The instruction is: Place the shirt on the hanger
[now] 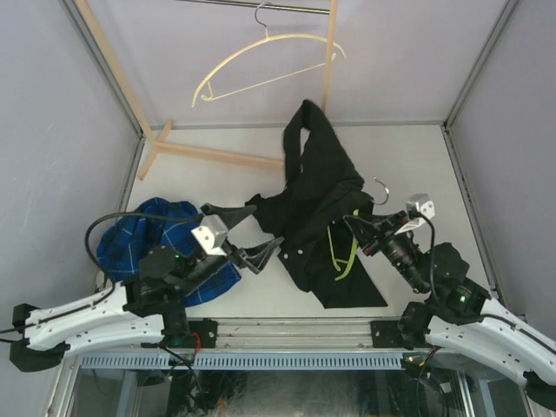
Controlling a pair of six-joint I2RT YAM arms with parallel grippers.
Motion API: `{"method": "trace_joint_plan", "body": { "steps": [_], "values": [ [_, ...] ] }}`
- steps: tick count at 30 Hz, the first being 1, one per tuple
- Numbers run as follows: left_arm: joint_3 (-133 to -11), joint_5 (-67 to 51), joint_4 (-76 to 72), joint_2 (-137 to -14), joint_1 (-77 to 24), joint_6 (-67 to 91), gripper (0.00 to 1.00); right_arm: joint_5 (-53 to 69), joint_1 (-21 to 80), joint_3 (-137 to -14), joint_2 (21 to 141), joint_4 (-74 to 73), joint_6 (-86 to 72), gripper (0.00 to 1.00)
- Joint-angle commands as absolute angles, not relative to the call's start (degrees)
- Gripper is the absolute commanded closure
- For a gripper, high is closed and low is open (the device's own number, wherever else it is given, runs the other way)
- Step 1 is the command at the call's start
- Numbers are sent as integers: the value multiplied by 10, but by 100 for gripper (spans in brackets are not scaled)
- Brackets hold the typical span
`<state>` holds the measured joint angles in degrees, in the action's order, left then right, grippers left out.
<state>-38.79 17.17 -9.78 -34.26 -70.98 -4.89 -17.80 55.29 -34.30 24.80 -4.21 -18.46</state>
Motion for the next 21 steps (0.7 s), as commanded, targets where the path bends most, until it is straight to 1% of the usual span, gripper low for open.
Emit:
{"method": "trace_joint_plan", "body": {
  "steps": [1,3,5,10,12,17,18,21],
  "values": [
    [-386,204,-163,-393,-711,67,7,-262,553,-357,219,98,-184,100],
    [-387,197,-179,-418,-711,103,14,-270,553,-358,219,123,-169,100],
    [-388,195,-196,-442,-712,142,19,-279,553,-362,224,134,-165,100],
    [-380,202,-270,-500,-718,218,35,-278,552,-368,237,148,-160,100],
    [-385,203,-290,-522,-722,231,38,-276,552,-373,239,136,-162,100],
    [-409,192,-319,-585,-740,263,38,-292,551,-375,228,97,-170,100],
    [-415,190,-321,-595,-746,266,39,-297,552,-375,226,92,-171,100],
    [-427,200,-321,-626,-770,273,50,-304,552,-375,220,84,-169,100]
  ]
}}
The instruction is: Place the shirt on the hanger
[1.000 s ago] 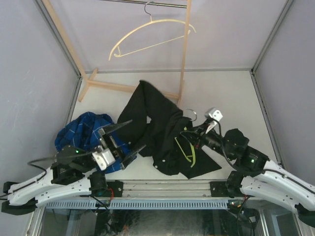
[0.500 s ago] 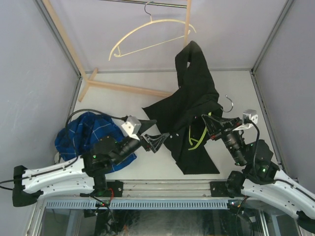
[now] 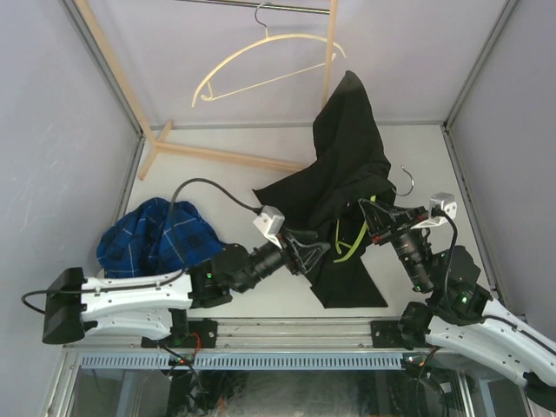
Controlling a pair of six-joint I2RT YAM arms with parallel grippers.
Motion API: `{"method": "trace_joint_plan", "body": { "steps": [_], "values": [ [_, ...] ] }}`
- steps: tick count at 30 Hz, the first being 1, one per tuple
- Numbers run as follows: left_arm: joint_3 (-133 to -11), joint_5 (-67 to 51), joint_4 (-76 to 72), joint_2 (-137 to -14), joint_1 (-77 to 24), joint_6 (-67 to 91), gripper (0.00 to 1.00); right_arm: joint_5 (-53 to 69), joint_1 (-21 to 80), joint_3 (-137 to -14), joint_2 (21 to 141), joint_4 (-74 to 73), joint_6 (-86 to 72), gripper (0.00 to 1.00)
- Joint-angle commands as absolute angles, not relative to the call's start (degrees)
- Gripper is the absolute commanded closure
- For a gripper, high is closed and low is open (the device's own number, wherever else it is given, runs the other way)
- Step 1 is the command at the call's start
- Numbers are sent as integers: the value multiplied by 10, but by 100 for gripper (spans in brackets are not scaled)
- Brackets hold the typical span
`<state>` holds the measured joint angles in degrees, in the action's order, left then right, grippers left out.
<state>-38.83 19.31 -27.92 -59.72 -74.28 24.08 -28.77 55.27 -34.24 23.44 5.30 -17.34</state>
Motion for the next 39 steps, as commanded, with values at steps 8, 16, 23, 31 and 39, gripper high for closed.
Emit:
{"method": "trace_joint_plan", "body": {
  "steps": [8,16,23,31,39],
  "values": [
    [-419,239,-323,-670,-786,341,58,-293,552,-374,222,81,-174,100],
    [-435,259,-318,-702,-785,345,59,-281,551,-375,220,77,-181,100],
    [-469,308,-264,-722,-783,338,59,-269,551,-375,213,70,-190,100],
    [-486,309,-221,-738,-767,341,58,-258,552,-375,210,70,-198,100],
    [-495,270,-236,-770,-763,353,72,-253,552,-375,209,75,-200,100]
  ]
}}
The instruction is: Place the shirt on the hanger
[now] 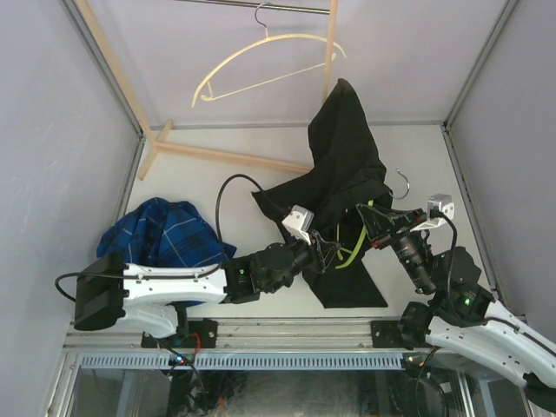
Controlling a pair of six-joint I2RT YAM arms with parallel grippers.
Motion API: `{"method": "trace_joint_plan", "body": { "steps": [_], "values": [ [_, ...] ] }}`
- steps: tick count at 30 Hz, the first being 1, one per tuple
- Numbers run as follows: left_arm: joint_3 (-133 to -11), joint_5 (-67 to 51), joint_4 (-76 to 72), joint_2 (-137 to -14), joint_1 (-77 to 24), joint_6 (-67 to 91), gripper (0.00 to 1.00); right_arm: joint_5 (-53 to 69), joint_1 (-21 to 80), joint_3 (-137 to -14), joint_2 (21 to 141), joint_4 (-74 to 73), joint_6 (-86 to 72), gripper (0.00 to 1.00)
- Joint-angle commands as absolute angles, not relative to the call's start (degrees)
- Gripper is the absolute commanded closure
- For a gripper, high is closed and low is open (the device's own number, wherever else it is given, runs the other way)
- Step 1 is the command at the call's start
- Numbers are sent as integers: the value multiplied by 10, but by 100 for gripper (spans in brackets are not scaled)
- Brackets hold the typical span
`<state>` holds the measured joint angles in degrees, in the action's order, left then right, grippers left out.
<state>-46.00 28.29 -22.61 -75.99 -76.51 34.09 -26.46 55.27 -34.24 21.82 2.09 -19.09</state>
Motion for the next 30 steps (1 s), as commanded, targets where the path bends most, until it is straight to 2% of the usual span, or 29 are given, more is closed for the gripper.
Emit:
{"method": "trace_joint_plan", "body": {
  "steps": [1,3,7,19,26,30],
  "values": [
    [-492,271,-238,-770,-762,356,76,-252,552,-375,208,73,-200,100],
    [-486,272,-240,-766,-759,356,87,-254,552,-375,205,69,-200,100],
    [-470,279,-241,-753,-759,342,99,-268,551,-375,200,64,-195,100],
    [-408,282,-226,-706,-759,307,100,-296,551,-375,192,57,-174,100],
    [-400,189,-270,-697,-759,279,100,-291,551,-375,195,50,-182,100],
    [-404,183,-269,-709,-759,277,99,-296,551,-375,192,55,-185,100]
  ]
}}
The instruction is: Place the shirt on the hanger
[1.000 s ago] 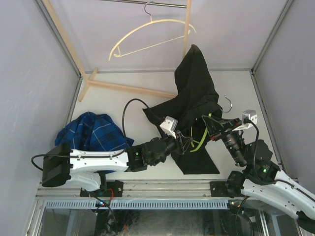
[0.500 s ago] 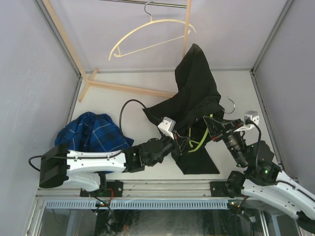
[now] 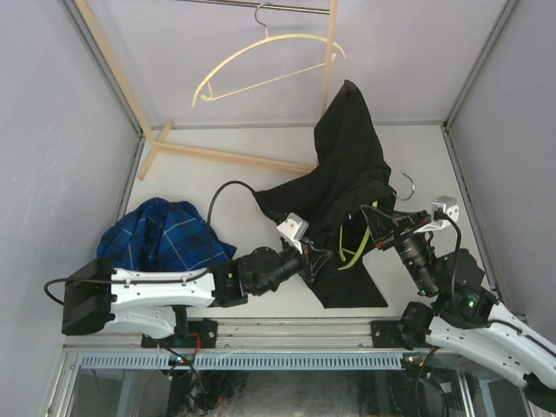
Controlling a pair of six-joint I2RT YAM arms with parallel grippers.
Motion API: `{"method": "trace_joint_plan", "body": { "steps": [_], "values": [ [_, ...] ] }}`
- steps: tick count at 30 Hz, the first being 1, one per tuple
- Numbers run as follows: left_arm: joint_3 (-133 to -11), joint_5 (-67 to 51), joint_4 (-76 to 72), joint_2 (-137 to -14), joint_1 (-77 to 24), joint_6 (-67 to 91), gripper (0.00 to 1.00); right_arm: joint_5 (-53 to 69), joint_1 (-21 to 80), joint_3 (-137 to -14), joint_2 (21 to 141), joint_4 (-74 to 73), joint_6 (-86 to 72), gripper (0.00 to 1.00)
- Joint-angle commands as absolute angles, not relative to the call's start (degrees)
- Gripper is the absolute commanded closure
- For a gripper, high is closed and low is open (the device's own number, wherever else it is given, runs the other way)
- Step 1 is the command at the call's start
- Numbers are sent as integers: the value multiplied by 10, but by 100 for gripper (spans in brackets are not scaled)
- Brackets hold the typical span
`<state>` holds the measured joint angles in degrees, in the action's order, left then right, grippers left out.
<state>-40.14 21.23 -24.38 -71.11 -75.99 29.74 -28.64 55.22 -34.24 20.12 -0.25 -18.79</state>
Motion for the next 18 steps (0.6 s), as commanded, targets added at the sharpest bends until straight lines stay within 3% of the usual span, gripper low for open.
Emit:
{"method": "trace_joint_plan", "body": {
  "steps": [1,18],
  "values": [
    [-402,187,-269,-711,-759,278,100,-298,551,-375,190,56,-187,100],
    [-396,186,-257,-756,-759,274,100,-389,544,-375,200,106,-246,100]
  ]
}}
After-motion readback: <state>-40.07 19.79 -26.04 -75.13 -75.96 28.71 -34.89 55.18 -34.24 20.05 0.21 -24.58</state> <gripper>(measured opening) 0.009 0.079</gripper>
